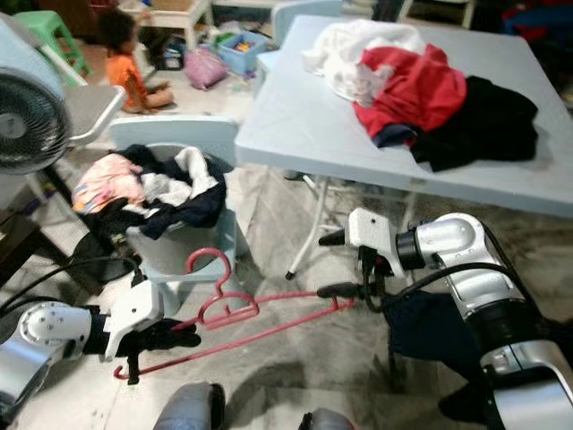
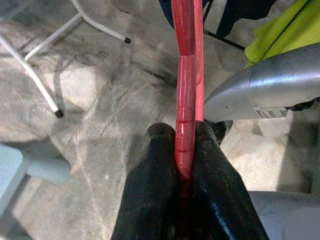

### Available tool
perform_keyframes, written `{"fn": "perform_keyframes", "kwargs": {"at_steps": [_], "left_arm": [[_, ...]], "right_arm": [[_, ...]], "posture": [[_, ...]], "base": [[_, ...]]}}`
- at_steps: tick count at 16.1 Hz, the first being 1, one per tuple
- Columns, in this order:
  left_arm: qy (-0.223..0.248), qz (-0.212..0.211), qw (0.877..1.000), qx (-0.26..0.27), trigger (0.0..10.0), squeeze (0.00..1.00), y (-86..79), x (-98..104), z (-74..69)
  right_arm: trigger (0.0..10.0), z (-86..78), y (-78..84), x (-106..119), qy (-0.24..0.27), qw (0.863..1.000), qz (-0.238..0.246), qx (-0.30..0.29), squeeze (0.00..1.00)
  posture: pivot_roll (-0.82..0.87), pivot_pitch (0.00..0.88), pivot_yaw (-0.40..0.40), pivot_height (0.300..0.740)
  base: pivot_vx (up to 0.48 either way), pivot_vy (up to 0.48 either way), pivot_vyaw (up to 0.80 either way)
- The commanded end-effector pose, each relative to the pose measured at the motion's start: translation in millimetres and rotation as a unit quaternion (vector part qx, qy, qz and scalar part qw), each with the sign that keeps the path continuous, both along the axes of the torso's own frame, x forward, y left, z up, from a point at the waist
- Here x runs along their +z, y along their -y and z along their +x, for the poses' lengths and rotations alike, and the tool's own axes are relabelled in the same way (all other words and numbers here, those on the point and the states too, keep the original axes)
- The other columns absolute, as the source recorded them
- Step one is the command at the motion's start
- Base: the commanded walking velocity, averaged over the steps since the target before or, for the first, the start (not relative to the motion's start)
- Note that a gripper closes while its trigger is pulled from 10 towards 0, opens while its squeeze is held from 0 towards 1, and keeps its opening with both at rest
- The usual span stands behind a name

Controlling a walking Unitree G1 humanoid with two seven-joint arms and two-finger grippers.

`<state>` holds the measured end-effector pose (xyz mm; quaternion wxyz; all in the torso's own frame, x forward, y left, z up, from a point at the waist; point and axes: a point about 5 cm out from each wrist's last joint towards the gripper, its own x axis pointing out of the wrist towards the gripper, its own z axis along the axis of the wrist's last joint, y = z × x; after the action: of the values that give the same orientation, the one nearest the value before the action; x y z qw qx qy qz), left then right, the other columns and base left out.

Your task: Hang hanger

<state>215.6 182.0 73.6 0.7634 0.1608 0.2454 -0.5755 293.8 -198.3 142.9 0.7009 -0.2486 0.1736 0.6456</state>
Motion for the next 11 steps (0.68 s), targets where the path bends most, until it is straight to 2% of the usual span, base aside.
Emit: {"fn": "perform_keyframes", "kwargs": {"at_steps": [1,5,10,11], "left_arm": [[0.007,0.006,1.0,-0.01,10.0,0.0,-0.1,-0.1,1.6],[0.019,0.012,1.0,-0.011,10.0,0.0,1.1,-2.0,4.7],[0.032,0.004,0.999,-0.011,10.0,0.0,7.6,-2.8,7.9],[0.033,0.003,0.999,-0.012,10.0,0.0,8.2,-2.9,8.1]], "right_arm": [[10.0,-4.8,0.1,4.5,-0.016,0.999,-0.008,0.031,0.0],[10.0,-7.1,-1.4,-1.2,-0.022,0.999,-0.02,0.032,0.0],[10.0,-19.5,-22.0,-18.0,-0.028,0.998,-0.035,0.034,0.0],[8.4,-20.4,-25.5,-19.8,-0.03,0.998,-0.034,0.033,0.0]], "posture": [[0.0,0.064,-0.004,0.74],[0.0,0.064,-0.004,0.74],[0.0,0.065,-0.001,0.74],[-0.01,0.065,0.0,0.74]], "base": [[0.0,0.0,0.0],[0.0,0.0,0.0],[0.0,0.0,0.0],[0.0,0.0,0.0]]}}
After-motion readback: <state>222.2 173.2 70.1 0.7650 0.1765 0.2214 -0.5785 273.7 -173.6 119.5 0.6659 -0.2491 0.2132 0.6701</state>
